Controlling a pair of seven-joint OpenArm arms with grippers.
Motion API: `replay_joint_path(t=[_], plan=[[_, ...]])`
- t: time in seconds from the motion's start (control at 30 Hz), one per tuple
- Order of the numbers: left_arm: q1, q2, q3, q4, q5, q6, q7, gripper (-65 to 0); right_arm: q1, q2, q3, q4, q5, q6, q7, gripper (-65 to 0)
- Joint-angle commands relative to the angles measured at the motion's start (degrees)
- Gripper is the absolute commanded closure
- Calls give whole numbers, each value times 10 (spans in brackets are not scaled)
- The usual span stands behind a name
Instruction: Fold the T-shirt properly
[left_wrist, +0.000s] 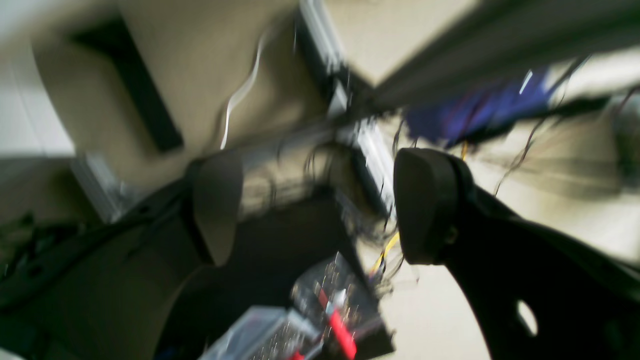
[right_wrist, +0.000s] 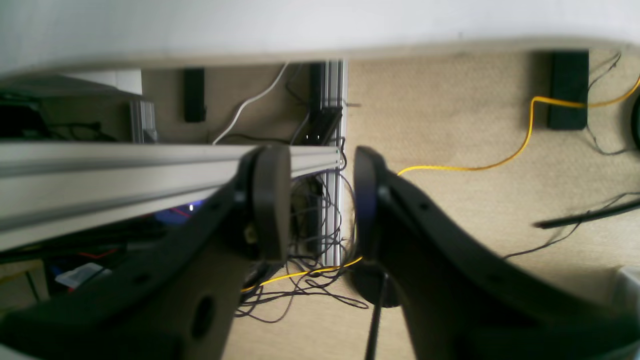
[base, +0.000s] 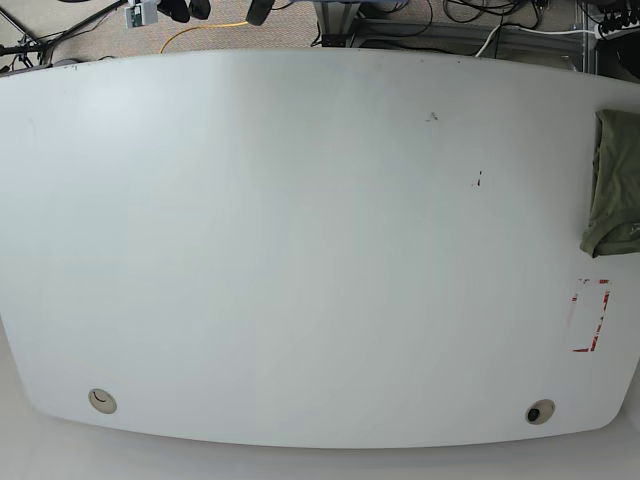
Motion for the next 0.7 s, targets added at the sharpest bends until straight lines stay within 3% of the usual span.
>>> replay_joint_path(t=[0.0, 0.2, 0.37, 0.53, 0.67], plan=[[-1, -4, 7, -41, -2, 4, -15, -433, -9, 2, 2, -27, 9, 6, 14, -195], [-68, -4, 41, -169, -6, 4, -15, -433, 4, 16, -1, -130, 6, 6, 33, -195], [-146, 17, 46, -291, -49, 3, -15, -433, 36, 19, -27, -226, -73, 6, 58, -195], [-230, 20, 73, -397, -75, 3, -14, -433, 79, 12, -35, -332, -119, 6, 109, -195], [-284, 20, 94, -466, -113, 3, -13, -433, 116, 9, -37, -390, -146, 6, 118, -195]])
